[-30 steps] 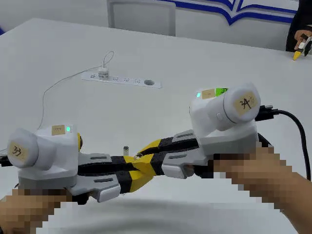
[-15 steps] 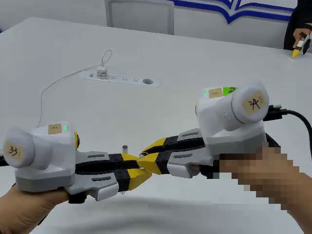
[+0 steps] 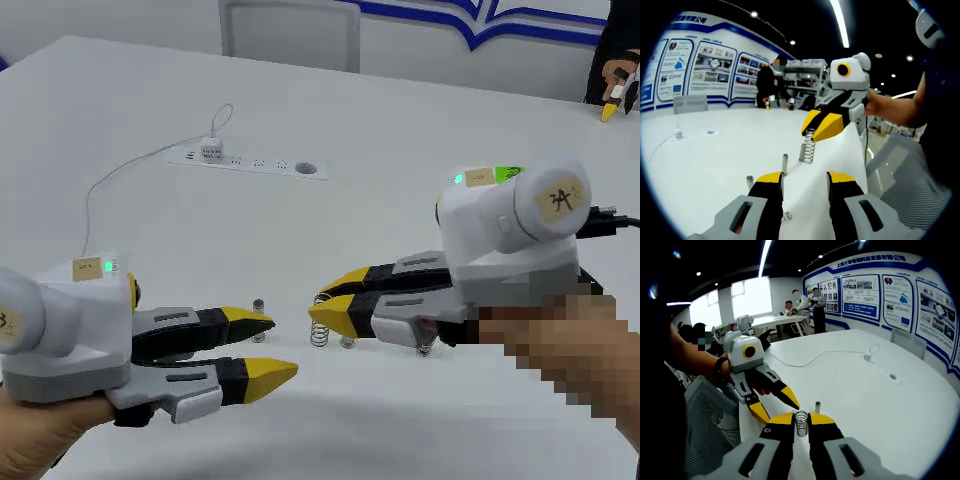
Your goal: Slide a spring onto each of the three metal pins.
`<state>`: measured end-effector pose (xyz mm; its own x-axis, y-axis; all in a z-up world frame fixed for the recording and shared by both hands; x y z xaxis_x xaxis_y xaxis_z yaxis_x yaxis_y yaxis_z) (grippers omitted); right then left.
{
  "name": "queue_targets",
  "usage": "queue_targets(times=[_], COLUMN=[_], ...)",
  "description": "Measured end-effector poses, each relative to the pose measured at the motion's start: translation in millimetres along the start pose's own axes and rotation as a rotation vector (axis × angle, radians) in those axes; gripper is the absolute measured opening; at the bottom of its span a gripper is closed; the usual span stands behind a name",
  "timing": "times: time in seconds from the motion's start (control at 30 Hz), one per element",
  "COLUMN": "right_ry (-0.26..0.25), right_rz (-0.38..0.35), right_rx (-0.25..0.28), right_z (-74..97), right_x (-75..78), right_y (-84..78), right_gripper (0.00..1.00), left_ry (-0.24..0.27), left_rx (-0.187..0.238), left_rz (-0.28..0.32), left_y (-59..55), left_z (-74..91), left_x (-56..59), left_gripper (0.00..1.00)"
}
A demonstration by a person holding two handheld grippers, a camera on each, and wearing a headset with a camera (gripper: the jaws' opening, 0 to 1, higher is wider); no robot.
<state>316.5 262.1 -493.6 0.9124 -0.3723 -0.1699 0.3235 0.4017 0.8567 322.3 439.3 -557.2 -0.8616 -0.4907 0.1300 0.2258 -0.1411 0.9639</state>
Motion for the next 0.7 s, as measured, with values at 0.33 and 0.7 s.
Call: queue_targets(times=[0.33, 0.7], right_ry=[-0.064, -0.120], right_rz=[-0.006, -0.014], right_rx=[0.017, 0.036], right_z=[17.5, 25.4], right_x=[15.2, 31.0], right_y=[1.1, 0.2], right_gripper=[0.11, 0.11], left_ry=[0.086, 0.151], left_rx=[-0.006, -0.026], left_rz=[-0.023, -0.053], left_y=[-2.5, -7.8], left_z=[15.6, 24.6], left_x=[-14.0, -21.0], left_gripper=[0.49, 0.58])
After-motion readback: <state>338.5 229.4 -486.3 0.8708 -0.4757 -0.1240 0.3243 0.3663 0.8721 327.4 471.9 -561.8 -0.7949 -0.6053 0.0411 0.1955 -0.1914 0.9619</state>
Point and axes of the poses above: the centre of the closed fingertips' face, and the gripper's own axes: z roughly backward along the fingers, x roughly to its right, y roughly out of its top, the point moved 9 cm from there along z, roughly backward along the fingers, and after that the axes turned 14 degrees about y, right-handed, at the moved point
